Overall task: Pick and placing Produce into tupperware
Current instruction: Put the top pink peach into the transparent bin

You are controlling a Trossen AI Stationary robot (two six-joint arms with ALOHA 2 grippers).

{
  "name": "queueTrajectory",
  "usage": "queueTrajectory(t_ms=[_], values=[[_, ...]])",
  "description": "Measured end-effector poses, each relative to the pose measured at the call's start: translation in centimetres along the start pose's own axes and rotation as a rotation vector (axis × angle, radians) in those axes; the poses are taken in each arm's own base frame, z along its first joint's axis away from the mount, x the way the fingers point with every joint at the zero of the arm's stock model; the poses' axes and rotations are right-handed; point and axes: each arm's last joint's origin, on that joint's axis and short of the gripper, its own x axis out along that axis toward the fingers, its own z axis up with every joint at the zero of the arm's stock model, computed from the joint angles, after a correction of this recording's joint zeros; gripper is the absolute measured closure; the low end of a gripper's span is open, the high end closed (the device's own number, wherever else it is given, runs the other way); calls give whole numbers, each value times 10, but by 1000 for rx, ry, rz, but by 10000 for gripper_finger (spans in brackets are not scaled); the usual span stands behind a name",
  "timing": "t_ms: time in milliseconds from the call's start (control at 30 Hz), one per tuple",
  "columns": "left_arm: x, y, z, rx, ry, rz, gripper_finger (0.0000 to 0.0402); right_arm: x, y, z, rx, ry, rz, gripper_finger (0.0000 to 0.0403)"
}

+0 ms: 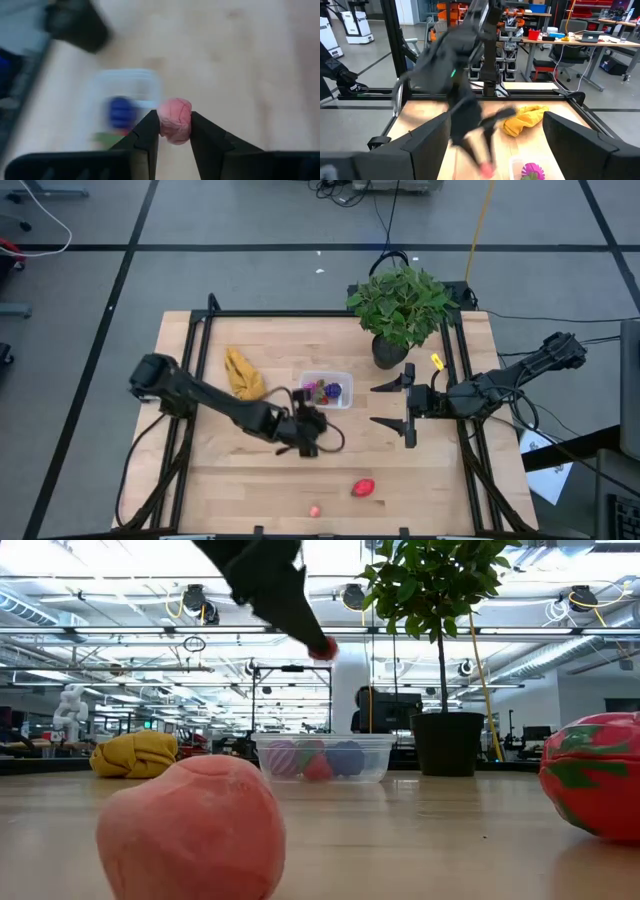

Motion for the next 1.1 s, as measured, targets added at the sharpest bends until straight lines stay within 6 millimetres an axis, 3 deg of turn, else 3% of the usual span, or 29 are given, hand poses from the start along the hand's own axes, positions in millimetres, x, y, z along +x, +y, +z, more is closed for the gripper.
queueTrajectory(t_ms=[133, 267, 467, 1100], values=[[-6, 33, 4, -13, 20, 70, 308, 0, 0, 0, 26, -1, 0, 94], [14, 61, -3, -60, 100, 47, 307, 0, 0, 0, 32, 1, 0, 94], [45, 86, -15, -163, 192, -86, 307, 0, 0, 0, 32, 2, 0, 94], [80, 81, -15, -104, 99, -182, 307, 0, 0, -1, 20, 8, 0, 94]])
